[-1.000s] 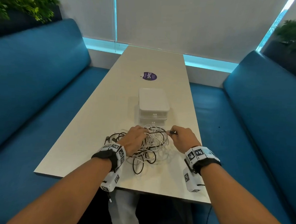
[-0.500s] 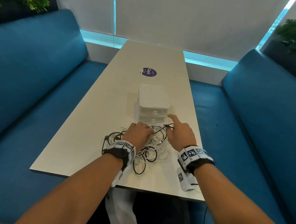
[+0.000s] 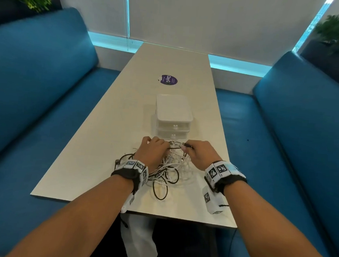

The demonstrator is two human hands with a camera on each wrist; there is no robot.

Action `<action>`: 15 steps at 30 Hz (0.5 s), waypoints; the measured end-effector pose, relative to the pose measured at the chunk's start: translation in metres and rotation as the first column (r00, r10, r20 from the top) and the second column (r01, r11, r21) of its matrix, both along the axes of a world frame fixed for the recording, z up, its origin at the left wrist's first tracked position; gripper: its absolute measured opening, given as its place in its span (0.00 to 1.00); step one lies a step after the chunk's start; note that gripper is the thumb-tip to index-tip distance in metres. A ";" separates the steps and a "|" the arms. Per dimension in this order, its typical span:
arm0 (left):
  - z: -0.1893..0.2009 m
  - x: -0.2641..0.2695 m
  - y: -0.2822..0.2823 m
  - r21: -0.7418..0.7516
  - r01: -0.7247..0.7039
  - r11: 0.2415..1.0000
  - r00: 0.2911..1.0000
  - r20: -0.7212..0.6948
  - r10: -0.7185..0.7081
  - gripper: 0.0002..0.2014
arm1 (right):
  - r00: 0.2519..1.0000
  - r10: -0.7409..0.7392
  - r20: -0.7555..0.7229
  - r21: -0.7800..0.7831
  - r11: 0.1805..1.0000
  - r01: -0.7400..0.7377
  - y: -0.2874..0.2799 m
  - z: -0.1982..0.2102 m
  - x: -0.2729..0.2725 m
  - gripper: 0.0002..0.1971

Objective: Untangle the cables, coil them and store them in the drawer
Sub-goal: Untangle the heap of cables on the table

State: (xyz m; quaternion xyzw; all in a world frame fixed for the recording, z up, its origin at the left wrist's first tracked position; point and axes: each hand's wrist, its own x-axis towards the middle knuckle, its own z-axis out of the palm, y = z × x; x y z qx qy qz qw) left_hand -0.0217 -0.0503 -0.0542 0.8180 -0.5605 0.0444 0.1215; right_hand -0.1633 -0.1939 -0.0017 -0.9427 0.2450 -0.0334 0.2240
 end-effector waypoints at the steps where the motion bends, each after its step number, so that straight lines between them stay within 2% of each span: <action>1: 0.001 0.001 -0.001 0.001 0.017 1.000 1.000 0.008 -0.017 0.11 | 1.000 -0.020 0.006 0.007 1.000 0.020 -0.005 0.001 -0.006 0.14; 6: 0.002 -0.003 -0.001 -0.012 0.055 0.998 0.997 0.061 -0.054 0.13 | 0.985 -0.170 0.015 0.006 0.985 0.170 -0.021 0.002 -0.022 0.15; 9: 0.007 -0.006 -0.002 -0.056 -0.032 0.998 0.999 0.014 0.033 0.17 | 0.967 -0.254 -0.019 -0.024 0.967 0.253 -0.017 0.003 -0.022 0.13; 12: 0.010 -0.006 -0.004 -0.006 -0.004 1.000 1.000 -0.031 0.004 0.19 | 0.975 -0.220 -0.028 -0.142 0.967 0.213 0.002 0.006 -0.012 0.13; 15: 0.012 -0.007 -0.006 -0.008 0.075 0.997 0.990 -0.122 -0.076 0.22 | 0.993 -0.113 0.032 -0.147 0.982 0.116 0.029 0.004 0.006 0.13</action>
